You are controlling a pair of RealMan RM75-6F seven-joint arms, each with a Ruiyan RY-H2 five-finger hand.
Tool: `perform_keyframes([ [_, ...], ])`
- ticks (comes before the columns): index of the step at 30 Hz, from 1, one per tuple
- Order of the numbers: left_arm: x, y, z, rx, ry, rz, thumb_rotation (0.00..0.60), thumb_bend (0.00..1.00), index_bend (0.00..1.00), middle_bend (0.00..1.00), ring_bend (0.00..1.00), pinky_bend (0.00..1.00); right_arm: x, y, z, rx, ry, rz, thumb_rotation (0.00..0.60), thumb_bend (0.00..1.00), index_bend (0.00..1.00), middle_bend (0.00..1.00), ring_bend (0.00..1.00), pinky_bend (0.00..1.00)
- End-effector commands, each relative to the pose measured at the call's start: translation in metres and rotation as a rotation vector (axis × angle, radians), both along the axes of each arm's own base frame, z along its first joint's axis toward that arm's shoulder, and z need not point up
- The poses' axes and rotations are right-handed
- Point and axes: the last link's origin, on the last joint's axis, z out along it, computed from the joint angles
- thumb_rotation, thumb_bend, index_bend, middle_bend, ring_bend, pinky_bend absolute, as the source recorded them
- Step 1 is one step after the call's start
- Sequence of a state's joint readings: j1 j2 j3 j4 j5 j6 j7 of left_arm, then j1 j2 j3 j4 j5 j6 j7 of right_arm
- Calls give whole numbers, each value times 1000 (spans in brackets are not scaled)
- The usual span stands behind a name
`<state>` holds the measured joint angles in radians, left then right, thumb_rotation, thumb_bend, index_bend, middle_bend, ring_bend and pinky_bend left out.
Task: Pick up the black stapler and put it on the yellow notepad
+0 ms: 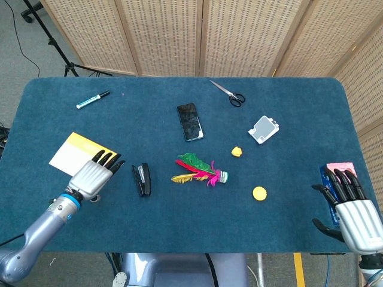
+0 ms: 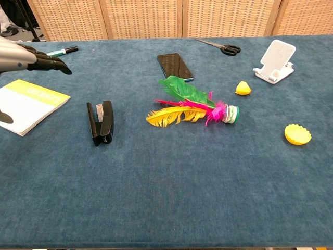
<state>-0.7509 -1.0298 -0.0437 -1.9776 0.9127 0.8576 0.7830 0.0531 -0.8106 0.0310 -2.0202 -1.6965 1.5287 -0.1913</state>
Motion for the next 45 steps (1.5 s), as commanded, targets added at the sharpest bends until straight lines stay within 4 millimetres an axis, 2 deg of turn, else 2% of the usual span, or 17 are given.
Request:
perform_keyframes([
  [1,1,6,-11,-13,13,3,600,81,0,0,0,0,-2,-1,1,-4,-2,-6,600,208,257,57,0,20],
  [19,23,20,-54,-75,11,-26,600,101,0,0,0,0,-11,-5,5,-28,-11,-32,600,208,257,57,0,20],
  [31,31,39,-72,-104,27,-13,600,104,0,0,0,0,-19,-8,6,-36,-5,-54,600,208,257,57,0,20],
  [45,44,48,-95,-133,17,-31,600,117,2,0,0,0,-27,-13,9,-53,-5,-81,600,208,257,57,0,20],
])
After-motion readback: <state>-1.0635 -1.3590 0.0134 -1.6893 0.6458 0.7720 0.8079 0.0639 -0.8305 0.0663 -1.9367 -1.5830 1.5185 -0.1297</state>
